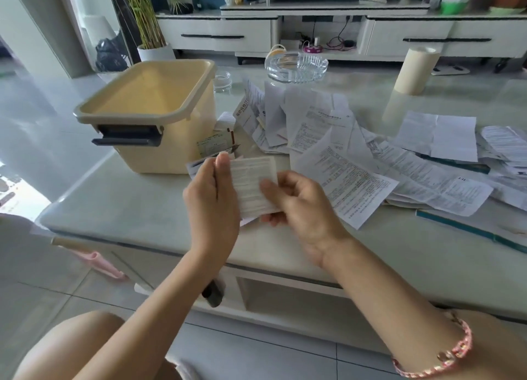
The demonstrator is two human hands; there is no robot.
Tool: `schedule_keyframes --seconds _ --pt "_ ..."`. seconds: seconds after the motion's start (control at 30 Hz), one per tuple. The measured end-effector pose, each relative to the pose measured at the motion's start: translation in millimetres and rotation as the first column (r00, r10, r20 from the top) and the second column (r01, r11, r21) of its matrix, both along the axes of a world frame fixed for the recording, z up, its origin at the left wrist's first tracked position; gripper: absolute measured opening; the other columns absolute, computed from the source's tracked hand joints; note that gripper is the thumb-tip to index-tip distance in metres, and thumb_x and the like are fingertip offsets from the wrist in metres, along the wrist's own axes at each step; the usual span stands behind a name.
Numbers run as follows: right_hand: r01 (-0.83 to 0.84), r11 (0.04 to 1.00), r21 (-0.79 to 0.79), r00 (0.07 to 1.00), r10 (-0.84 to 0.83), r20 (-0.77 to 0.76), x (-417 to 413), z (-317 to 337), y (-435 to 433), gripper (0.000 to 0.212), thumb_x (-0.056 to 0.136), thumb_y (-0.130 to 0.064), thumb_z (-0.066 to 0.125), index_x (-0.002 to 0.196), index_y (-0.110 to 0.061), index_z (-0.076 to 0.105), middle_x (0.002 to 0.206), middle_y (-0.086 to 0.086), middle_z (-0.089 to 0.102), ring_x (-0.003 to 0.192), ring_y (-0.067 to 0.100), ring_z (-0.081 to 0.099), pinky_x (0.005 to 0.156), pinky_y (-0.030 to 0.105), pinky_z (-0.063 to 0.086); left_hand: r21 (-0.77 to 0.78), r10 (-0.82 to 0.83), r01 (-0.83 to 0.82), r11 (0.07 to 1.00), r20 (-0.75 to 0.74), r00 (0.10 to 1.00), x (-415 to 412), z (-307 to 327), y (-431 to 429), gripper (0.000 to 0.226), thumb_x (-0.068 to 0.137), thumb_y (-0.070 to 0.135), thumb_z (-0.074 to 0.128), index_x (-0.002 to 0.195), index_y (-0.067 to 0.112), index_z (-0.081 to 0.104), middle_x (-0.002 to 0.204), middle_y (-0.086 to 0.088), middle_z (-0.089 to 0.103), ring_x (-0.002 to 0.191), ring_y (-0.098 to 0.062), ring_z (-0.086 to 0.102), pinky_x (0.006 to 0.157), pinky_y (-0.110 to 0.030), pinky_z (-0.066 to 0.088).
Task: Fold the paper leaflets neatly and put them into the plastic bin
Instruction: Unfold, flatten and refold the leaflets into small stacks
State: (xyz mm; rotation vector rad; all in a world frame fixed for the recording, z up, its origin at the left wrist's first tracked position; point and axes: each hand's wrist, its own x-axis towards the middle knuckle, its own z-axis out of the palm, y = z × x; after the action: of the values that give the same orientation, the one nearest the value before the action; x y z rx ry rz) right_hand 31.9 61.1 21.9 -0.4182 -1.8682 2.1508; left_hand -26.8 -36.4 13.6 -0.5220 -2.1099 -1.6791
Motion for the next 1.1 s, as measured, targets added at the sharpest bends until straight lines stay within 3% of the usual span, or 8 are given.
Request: schedule_keyframes --seconds 0.13,0.2,0.33,0.47,0.63,0.8,0.97,1.1 --pt "0.227 0.967 0.112 0.968 -0.236 0.080 -4 2 36 0.014 0.092 -0.011 0.056 0.079 -0.016 0.059 0.073 0.001 0.056 0.038 -0.003 0.049 0.039 0.012 0.039 -0.089 -0.098 0.099 0.991 0.015 0.995 -7 2 -21 0.034 0.101 0.026 0.034 0.074 0.031 0.054 0.045 0.005 0.053 0.038 -0.004 0.046 0.048 -0.025 0.038" --pt "0.214 0.964 0.157 0.949 -0.243 0.199 -3 2 49 0.019 0.091 -0.012 0.058 0.073 -0.017 0.057 0.065 0.000 0.051 0.033 -0.001 0.042 0.034 0.012 0.031 -0.160 -0.121 0.125 0.979 0.030 0.992 -7 2 -30 0.031 0.100 0.026 0.039 0.074 0.029 0.057 0.048 -0.003 0.055 0.039 -0.007 0.047 0.047 -0.027 0.039" --pt "-0.155 0.948 0.277 0.882 0.007 0.471 4 8 54 0.013 0.088 -0.012 0.061 0.077 -0.017 0.056 0.060 -0.002 0.046 0.032 0.000 0.035 0.034 0.012 0.022 -0.315 -0.109 0.111 0.943 0.025 0.994 -4 1 -42 0.025 0.094 0.025 0.051 0.075 0.014 0.064 0.048 -0.011 0.054 0.046 -0.021 0.055 0.052 -0.038 0.043" --pt "-0.423 0.877 0.227 0.776 0.222 0.591 13 20 60 0.004 0.086 -0.008 0.061 0.084 -0.010 0.063 0.059 0.000 0.046 0.034 0.001 0.033 0.036 0.011 0.022 -0.354 -0.093 0.091 0.931 0.011 0.996 -1 4 -47 0.021 0.092 0.021 0.054 0.076 0.014 0.065 0.046 -0.009 0.052 0.049 -0.030 0.056 0.052 -0.034 0.039" --pt "-0.303 0.943 0.137 0.834 0.193 0.517 10 18 61 0.012 0.088 -0.007 0.059 0.076 -0.010 0.059 0.053 -0.003 0.049 0.033 0.000 0.031 0.030 0.010 0.021 -0.538 -0.098 0.139 0.831 0.105 0.990 -3 2 -48 0.022 0.093 0.023 0.051 0.083 0.016 0.070 0.039 0.003 0.038 0.039 -0.016 0.033 0.045 -0.026 0.025" --pt "-0.204 0.967 0.151 0.869 0.108 0.483 3 10 57 0.004 0.088 -0.007 0.059 0.086 -0.010 0.057 0.062 0.000 0.051 0.031 -0.001 0.033 0.030 0.010 0.022 -0.766 -0.126 0.254 0.591 0.223 0.967 6 -8 -46 0.026 0.096 0.031 0.042 0.102 0.032 0.067 0.049 0.006 0.045 0.056 -0.018 0.050 0.051 -0.025 0.037" --pt "-0.041 0.956 0.290 0.912 -0.082 0.401 -14 -16 31 0.007 0.090 -0.013 0.061 0.095 -0.011 0.056 0.066 0.003 0.053 0.030 -0.001 0.038 0.032 0.013 0.026 -0.790 -0.085 0.208 0.577 0.195 0.977 6 -7 -45 0.029 0.097 0.038 0.040 0.101 0.030 0.067 0.054 0.007 0.049 0.059 -0.020 0.053 0.050 -0.025 0.035" --pt "0.047 0.919 0.390 0.944 -0.168 0.283 -18 -22 19 0.016 0.090 -0.017 0.060 0.101 -0.006 0.057 0.066 0.005 0.059 0.040 0.011 0.054 0.037 0.020 0.042 -0.721 0.034 -0.011 0.693 0.018 0.999 10 0 -42 0.030 0.095 0.035 0.040 0.093 0.020 0.065 0.067 -0.005 0.063 0.066 -0.030 0.059 0.054 -0.029 0.040"
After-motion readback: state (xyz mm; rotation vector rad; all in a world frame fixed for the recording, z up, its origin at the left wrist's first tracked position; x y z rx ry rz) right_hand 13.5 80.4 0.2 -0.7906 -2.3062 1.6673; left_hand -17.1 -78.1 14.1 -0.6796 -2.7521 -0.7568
